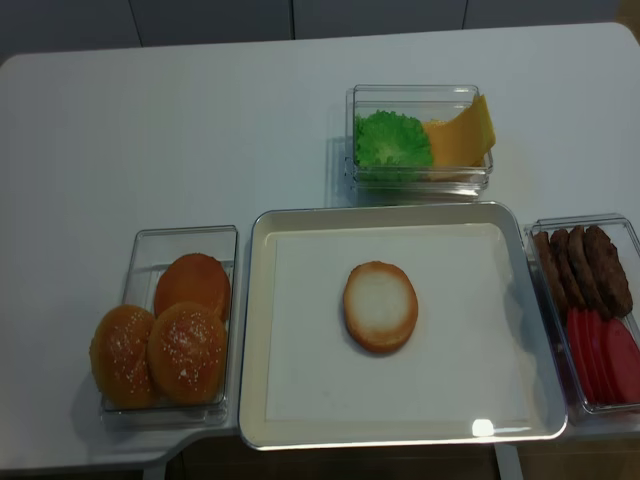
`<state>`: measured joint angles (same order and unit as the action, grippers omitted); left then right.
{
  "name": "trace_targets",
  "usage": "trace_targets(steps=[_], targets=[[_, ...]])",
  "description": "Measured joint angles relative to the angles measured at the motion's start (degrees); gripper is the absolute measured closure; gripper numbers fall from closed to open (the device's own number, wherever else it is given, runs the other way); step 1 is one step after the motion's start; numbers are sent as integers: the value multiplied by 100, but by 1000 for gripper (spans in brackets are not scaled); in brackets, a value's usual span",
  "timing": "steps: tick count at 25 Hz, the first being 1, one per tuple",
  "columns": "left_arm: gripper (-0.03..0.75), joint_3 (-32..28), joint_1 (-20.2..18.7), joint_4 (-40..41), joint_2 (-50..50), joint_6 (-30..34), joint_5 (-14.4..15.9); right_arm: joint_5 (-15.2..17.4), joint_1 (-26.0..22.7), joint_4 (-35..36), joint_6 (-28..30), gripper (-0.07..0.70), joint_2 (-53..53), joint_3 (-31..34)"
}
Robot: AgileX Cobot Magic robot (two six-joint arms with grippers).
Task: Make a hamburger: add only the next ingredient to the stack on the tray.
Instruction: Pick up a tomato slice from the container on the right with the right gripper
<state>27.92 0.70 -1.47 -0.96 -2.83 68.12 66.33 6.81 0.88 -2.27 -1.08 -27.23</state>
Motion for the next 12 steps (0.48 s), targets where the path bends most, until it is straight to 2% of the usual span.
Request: trace_targets(steps=[12], targets=[[416, 0, 0, 0, 0, 0, 0, -9, 0, 0, 0, 227, 0, 0]])
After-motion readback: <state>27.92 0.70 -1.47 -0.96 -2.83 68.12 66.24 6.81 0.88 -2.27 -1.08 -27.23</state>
